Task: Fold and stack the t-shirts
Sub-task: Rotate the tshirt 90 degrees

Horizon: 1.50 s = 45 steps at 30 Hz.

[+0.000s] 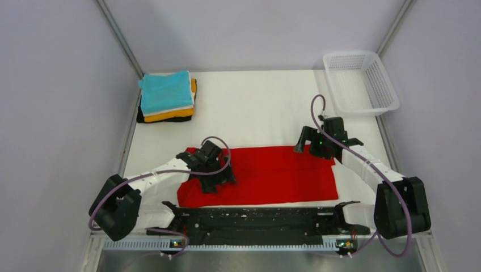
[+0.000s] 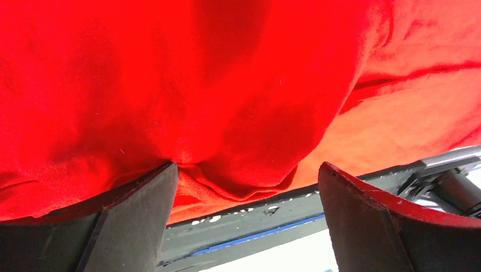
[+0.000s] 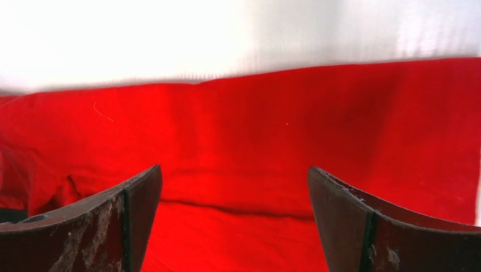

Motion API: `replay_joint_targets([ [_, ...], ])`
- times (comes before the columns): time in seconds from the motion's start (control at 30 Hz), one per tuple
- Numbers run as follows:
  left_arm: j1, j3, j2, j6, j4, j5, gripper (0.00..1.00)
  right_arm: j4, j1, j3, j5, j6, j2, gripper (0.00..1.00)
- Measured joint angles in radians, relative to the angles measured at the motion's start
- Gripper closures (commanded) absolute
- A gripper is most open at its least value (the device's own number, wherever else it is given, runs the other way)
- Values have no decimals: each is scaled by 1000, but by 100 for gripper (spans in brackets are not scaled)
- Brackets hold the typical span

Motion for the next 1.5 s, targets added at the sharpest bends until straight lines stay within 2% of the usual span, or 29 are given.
replay_joint_targets([
  [0.17, 19, 20, 48, -74, 29, -11, 1, 75, 4, -16, -56, 8, 97, 3],
  [0.27, 65, 87, 145, -100, 26, 12, 1, 98, 12, -44, -65, 8, 116, 3],
  [0.57, 256, 476, 534, -108, -50, 85, 1, 161, 39, -128, -63, 20, 37, 3],
  [0.73, 280, 983, 875, -79, -127, 89, 3, 85, 133, -188, -116, 47, -78, 1],
  [0.8, 280, 1242, 1036, -66, -126, 95, 3, 53, 193, -209, -175, 78, -114, 1],
  [0.9, 279, 1634, 1278, -62, -71, 102, 1, 45, 343, -232, -242, 131, -135, 1],
  [0.97, 280, 1787, 1391, -80, 34, 117, 1, 48, 428, -232, -292, 142, -111, 1],
  [1.07, 280, 1829, 1450, -130, 179, 158, 1, 48, 480, -212, -333, 143, -72, 1],
  [1.13, 279, 1828, 1455, -139, 219, 148, 1, 14, 484, -196, -320, 138, -74, 1],
  [1.33, 279, 1826, 1456, -110, 258, 54, 1, -74, 484, -108, -215, 122, -147, 1],
  [1.5, 292, 1826, 1456, -90, 266, 28, 1, -92, 484, -59, -111, 122, -183, 1],
])
